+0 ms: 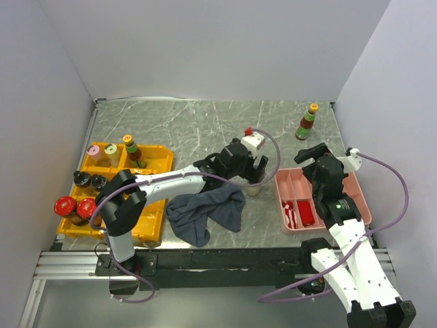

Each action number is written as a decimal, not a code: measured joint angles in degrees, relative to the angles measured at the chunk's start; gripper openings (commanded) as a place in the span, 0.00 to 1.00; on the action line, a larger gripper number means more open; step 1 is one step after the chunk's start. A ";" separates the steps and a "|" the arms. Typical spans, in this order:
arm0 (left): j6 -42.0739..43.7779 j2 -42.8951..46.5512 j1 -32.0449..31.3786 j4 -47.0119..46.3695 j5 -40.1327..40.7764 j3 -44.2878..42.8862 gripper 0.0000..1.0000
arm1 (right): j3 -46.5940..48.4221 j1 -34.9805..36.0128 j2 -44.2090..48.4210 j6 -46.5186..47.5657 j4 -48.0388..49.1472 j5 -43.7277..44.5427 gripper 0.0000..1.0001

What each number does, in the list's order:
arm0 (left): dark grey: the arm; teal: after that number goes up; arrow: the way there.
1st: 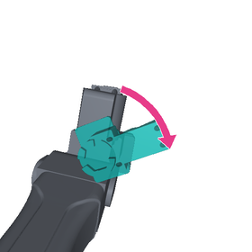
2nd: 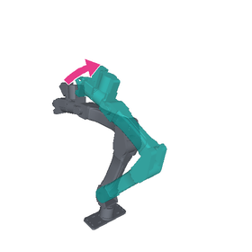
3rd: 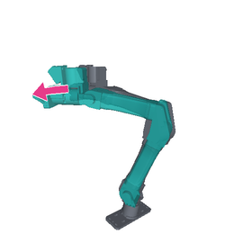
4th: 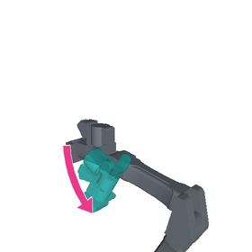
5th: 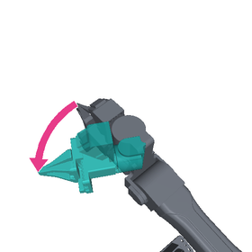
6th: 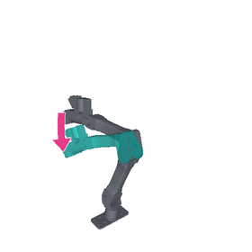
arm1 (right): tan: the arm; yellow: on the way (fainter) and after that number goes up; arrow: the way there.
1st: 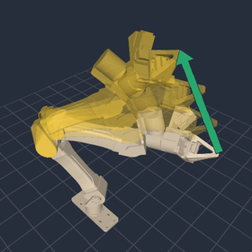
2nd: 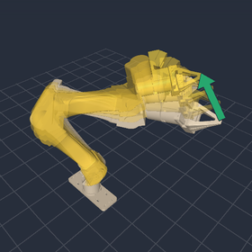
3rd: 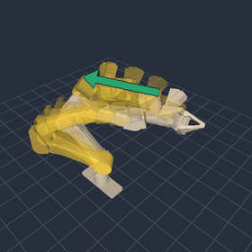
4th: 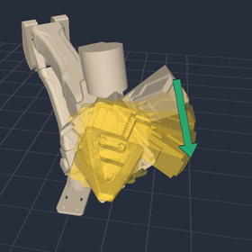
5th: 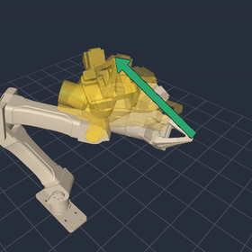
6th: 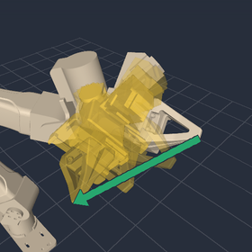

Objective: Organize the condiment bottles
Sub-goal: Pick up the bottle from the center of the board, then place the bottle in the storage box.

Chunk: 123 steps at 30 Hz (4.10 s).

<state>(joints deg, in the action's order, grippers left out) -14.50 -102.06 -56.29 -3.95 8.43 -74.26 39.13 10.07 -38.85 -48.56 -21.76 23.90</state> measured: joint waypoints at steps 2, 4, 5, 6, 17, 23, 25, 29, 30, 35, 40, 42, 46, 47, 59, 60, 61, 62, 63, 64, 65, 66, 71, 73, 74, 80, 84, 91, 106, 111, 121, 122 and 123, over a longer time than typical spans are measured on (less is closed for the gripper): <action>0.48 -1.03 -0.68 0.26 0.00 -0.02 0.92 | -0.33 -0.15 0.00 -0.02 -0.15 -0.26 0.97; 0.76 -1.68 -1.31 0.17 -0.04 -0.02 0.92 | -0.55 -0.37 0.04 -0.02 -0.09 -0.55 0.97; 0.94 -1.70 -1.49 0.02 -0.04 -0.04 0.91 | -0.68 -0.44 0.13 -0.02 -0.09 -0.66 0.97; 1.29 -1.70 -1.60 0.04 -0.07 -0.04 0.91 | -0.85 -0.50 0.17 -0.02 0.04 -0.81 0.97; 1.77 -3.28 -2.01 -0.09 -0.20 -0.04 0.88 | -1.33 -0.74 0.48 0.22 1.36 -2.25 0.97; 1.81 -4.24 -2.19 -0.17 -0.02 -0.20 0.75 | -2.19 -0.74 0.55 0.46 2.03 -2.84 0.97; 1.79 -4.79 -2.23 -0.13 0.44 -0.87 0.63 | -2.19 -0.81 0.55 0.52 2.08 -3.04 0.97; 1.73 -5.49 -2.29 -0.07 2.03 -1.64 0.32 | -2.21 -0.96 0.94 0.83 2.47 -3.67 0.98; 1.51 -5.51 -2.29 -0.04 2.58 -1.64 0.18 | -2.23 -0.96 1.05 0.96 2.67 -3.80 0.98; 0.26 -5.51 -2.29 0.28 5.25 -1.68 0.01 | -2.86 -0.96 1.46 1.55 3.34 -4.20 0.98; -2.19 -5.09 -2.29 2.16 9.31 -1.95 0.01 | -2.95 -0.96 1.51 1.77 3.91 -5.14 0.98; -3.50 -4.55 -2.29 3.78 12.13 -1.95 0.01 | -2.95 -0.96 1.49 1.77 4.24 -5.46 0.98; -6.80 -4.04 -2.29 9.42 18.51 -3.56 0.01 | -2.97 -0.96 1.49 1.95 4.63 -6.05 0.98; -8.07 -4.04 -2.27 11.13 20.35 -4.48 0.01 | -2.97 -0.96 1.49 1.97 4.66 -6.16 0.98; -22.75 1.31 -1.75 27.56 41.79 -10.51 0.01 | -3.17 -0.96 0.52 2.01 6.05 -8.35 0.98; -24.59 2.27 -1.55 29.20 42.60 -10.51 0.01 | -3.17 -0.96 0.28 2.05 6.21 -8.63 0.98; -26.32 3.06 -1.27 30.73 43.10 -10.51 0.01 | -3.17 -0.96 0.09 2.12 6.29 -8.76 0.98; -28.92 4.02 -0.85 32.74 43.93 -10.51 0.01 | -3.17 -0.96 -0.07 2.14 6.38 -8.92 0.98; -31.71 4.85 -0.33 34.95 44.37 -10.51 0.01 | -3.17 -0.96 -0.31 2.19 6.40 -9.05 0.98; -34.88 5.70 0.44 37.81 44.94 -10.62 0.01 | -3.17 -0.96 -0.46 2.19 6.43 -9.31 0.98; -38.56 6.40 1.18 41.18 45.68 -10.80 0.01 | -3.19 -0.96 -0.57 2.19 6.45 -9.49 0.98; -42.38 6.88 2.01 44.76 46.38 -11.08 0.01 | -3.21 -0.96 -0.66 2.19 6.56 -9.77 0.98; -63.69 7.37 6.16 66.29 49.51 -12.35 0.01 | -3.72 -0.96 -0.76 2.21 7.56 -10.40 0.99; -68.89 7.58 6.88 71.78 49.92 -11.87 0.01 | -3.82 -0.96 -0.94 2.21 7.69 -10.69 0.99; -71.28 8.22 7.06 73.35 50.01 -10.86 0.01 | -3.82 -0.96 -1.05 2.21 7.78 -10.82 0.99; -79.95 17.68 8.00 79.14 49.37 -1.66 0.01 | -3.85 -0.96 -1.66 2.36 8.46 -11.56 0.99; -81.33 23.17 9.40 80.50 49.40 -0.02 0.01 | -3.87 -0.96 -1.90 2.45 8.70 -11.63 0.99; -80.76 25.70 10.25 80.87 48.94 3.45 0.01 | -3.89 -0.96 -2.58 2.60 8.90 -12.15 0.99; -75.12 30.29 10.80 81.15 48.85 4.61 0.01 | -3.91 -0.96 -2.82 2.99 9.01 -12.90 1.00; -72.85 32.54 11.21 81.22 48.35 5.01 0.01 | -3.91 -0.96 -2.91 3.06 9.09 -12.90 1.00; -68.67 41.24 11.91 81.46 47.69 11.56 0.01 | -3.91 -0.96 -2.89 3.28 9.11 -12.85 1.00; -68.65 41.88 12.13 81.46 47.52 12.00 0.01 | -3.91 -0.96 -2.89 3.30 9.09 -12.85 1.00; -68.65 42.23 12.28 81.46 47.39 12.31 0.01 | -3.91 -0.96 -2.89 3.34 9.09 -12.83 1.00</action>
<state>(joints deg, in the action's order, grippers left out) -83.15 -59.83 -44.01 77.52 55.81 -61.95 35.22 9.10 -41.74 -45.21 -12.67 11.07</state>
